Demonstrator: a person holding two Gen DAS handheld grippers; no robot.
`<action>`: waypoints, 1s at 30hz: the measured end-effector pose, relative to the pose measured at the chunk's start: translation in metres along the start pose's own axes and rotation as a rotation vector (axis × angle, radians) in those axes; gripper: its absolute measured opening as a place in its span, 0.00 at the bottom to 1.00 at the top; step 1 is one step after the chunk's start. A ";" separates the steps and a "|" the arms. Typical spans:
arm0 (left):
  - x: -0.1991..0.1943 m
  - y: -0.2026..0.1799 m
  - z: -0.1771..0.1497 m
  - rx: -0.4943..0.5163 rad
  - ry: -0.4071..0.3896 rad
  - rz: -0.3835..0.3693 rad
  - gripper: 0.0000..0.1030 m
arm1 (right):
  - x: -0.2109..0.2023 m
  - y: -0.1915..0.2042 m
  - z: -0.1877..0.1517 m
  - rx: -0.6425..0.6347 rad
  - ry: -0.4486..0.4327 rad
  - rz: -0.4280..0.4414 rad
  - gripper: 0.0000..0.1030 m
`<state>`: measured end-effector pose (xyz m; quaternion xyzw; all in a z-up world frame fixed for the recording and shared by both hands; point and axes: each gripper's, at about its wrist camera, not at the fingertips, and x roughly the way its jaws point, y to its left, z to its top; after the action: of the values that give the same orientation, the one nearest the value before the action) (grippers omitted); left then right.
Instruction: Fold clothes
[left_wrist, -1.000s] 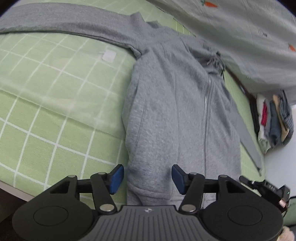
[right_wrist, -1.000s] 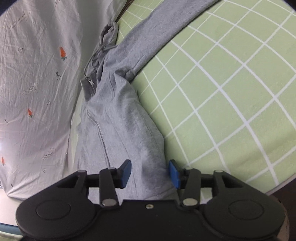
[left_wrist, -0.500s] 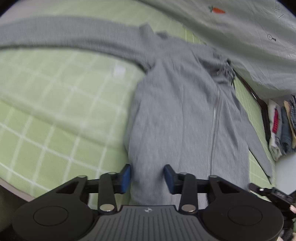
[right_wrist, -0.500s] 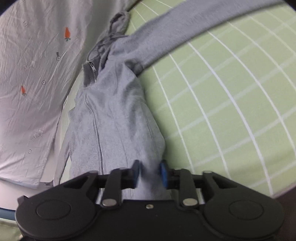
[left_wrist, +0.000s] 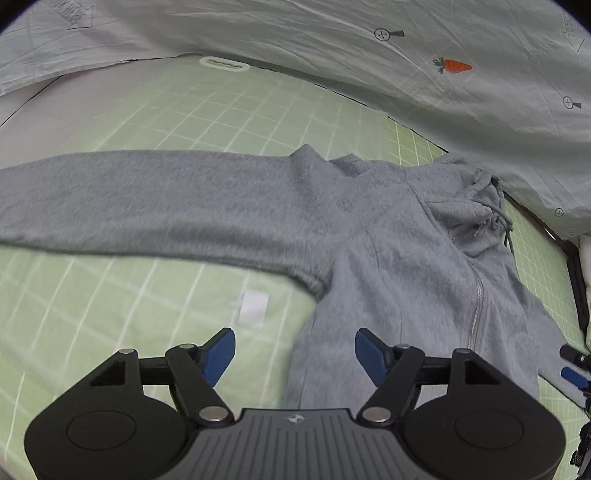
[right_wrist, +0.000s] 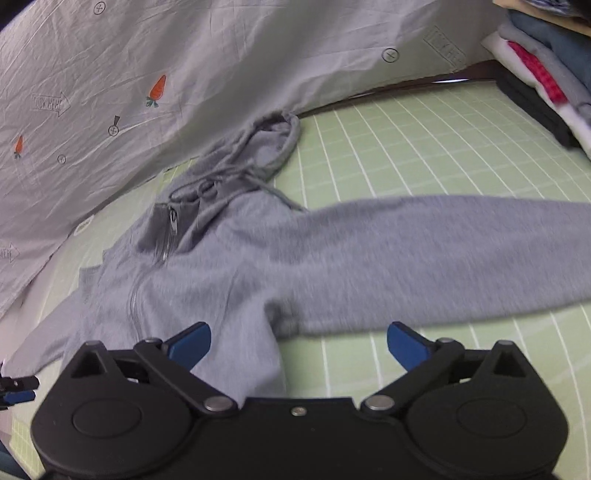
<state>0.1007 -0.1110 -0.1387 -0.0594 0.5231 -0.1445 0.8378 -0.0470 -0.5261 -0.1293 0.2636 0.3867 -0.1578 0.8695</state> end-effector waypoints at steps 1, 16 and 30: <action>0.008 -0.004 0.007 0.011 0.003 0.006 0.71 | 0.008 -0.001 0.008 0.011 -0.005 0.004 1.00; 0.138 -0.076 0.124 0.303 -0.059 -0.034 0.80 | 0.164 -0.012 0.129 0.010 -0.014 -0.059 1.00; 0.206 -0.169 0.160 0.426 -0.016 -0.360 0.76 | 0.219 0.010 0.154 -0.321 -0.031 -0.153 0.99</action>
<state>0.2980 -0.3423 -0.2017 0.0249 0.4552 -0.3975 0.7964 0.1913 -0.6226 -0.2051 0.0885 0.4125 -0.1638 0.8917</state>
